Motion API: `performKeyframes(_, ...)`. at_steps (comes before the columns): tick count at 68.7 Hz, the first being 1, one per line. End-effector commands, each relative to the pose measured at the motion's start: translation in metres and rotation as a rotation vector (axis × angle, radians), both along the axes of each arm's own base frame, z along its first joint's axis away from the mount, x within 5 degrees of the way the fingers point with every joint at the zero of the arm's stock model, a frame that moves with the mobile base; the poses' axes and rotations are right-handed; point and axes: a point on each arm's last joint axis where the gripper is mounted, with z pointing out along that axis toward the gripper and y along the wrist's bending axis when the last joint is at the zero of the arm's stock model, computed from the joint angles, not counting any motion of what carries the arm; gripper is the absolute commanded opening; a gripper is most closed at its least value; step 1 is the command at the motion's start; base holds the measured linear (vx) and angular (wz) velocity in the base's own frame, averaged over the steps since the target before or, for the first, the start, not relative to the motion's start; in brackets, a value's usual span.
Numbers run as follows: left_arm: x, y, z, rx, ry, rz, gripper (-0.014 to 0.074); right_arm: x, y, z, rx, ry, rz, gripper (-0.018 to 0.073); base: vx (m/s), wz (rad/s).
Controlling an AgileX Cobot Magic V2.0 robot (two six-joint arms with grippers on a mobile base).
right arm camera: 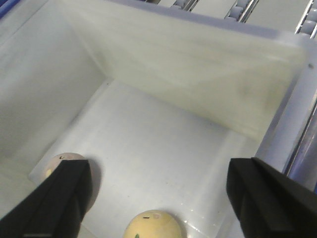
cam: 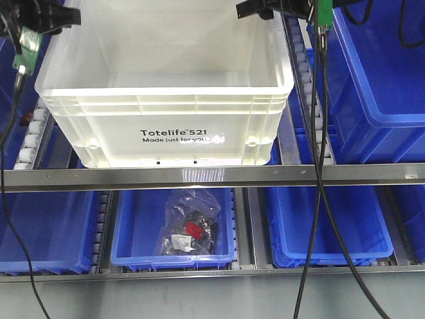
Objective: Place moving items into box and shelve
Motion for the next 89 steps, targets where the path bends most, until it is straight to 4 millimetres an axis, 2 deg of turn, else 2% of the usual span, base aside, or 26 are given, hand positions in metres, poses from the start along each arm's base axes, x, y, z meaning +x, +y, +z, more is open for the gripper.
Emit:
performKeyframes(1,-0.019,0.001,0.027,-0.032,-0.160,-0.004,0.0405,-0.017,-0.007,0.035,0.079,-0.146,-0.064,0.0592,0.00,0.00)
performKeyframes(11,-0.046,0.004,0.014,-0.032,-0.162,-0.006,0.0377,-0.039,-0.018,0.026,0.078,-0.211,-0.139,0.0592,0.00,0.00)
performKeyframes(20,-0.078,0.007,0.005,-0.031,-0.219,-0.013,0.0377,-0.069,-0.028,0.018,0.043,-0.277,-0.171,0.0592,0.00,0.00)
performKeyframes(37,-0.153,0.016,-0.015,-0.042,-0.322,-0.018,0.0377,-0.149,-0.049,0.000,-0.027,-0.381,-0.180,0.0592,0.00,0.00)
performKeyframes(52,-0.218,0.023,-0.049,-0.053,-0.328,-0.013,0.0377,-0.217,-0.063,-0.034,0.002,-0.408,-0.189,0.0592,0.00,0.00)
performKeyframes(68,-0.278,0.030,-0.059,-0.076,-0.382,-0.006,0.0377,-0.282,-0.074,-0.072,0.047,-0.453,-0.177,0.0592,0.00,0.00)
performKeyframes(78,-0.296,0.033,-0.059,-0.075,-0.441,-0.009,0.0377,-0.306,-0.080,-0.081,0.054,-0.514,-0.184,0.0592,0.00,0.00)
performKeyframes(89,-0.287,0.031,-0.071,-0.060,-0.526,-0.021,0.0377,-0.305,-0.085,-0.083,0.035,-0.519,-0.237,0.0592,0.00,0.00)
